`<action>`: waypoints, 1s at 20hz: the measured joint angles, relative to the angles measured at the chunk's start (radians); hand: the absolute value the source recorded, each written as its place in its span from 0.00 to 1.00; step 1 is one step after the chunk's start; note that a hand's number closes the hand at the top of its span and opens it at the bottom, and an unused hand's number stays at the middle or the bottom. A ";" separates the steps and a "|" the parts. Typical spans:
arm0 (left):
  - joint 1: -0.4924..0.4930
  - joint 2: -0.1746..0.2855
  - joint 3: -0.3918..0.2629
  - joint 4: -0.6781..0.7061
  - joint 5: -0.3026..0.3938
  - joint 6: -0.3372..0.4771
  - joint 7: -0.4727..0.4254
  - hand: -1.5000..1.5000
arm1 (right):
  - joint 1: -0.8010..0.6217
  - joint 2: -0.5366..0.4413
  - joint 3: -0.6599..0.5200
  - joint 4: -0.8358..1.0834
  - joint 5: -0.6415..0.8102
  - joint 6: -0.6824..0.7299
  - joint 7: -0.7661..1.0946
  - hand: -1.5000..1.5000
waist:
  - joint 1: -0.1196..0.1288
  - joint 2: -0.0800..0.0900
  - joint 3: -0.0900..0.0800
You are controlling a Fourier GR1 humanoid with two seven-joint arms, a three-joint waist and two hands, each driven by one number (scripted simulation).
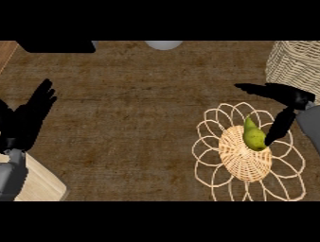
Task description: Pick the pear from the placemat and place it in the basket
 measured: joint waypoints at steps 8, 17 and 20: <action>-0.016 -0.029 0.026 0.009 -0.040 -0.025 0.012 0.50 | -0.020 0.003 -0.033 0.086 0.092 0.002 -0.105 0.00 | -0.001 0.000 0.000; -0.005 -0.049 0.060 -0.020 -0.062 -0.039 0.033 0.50 | 0.032 0.000 -0.059 0.052 0.107 0.018 -0.148 0.00 | -0.005 -0.002 0.000; -0.008 -0.057 0.070 -0.014 -0.074 -0.045 0.036 0.50 | 0.047 0.014 -0.060 0.016 0.118 0.023 -0.130 0.00 | -0.006 -0.002 0.000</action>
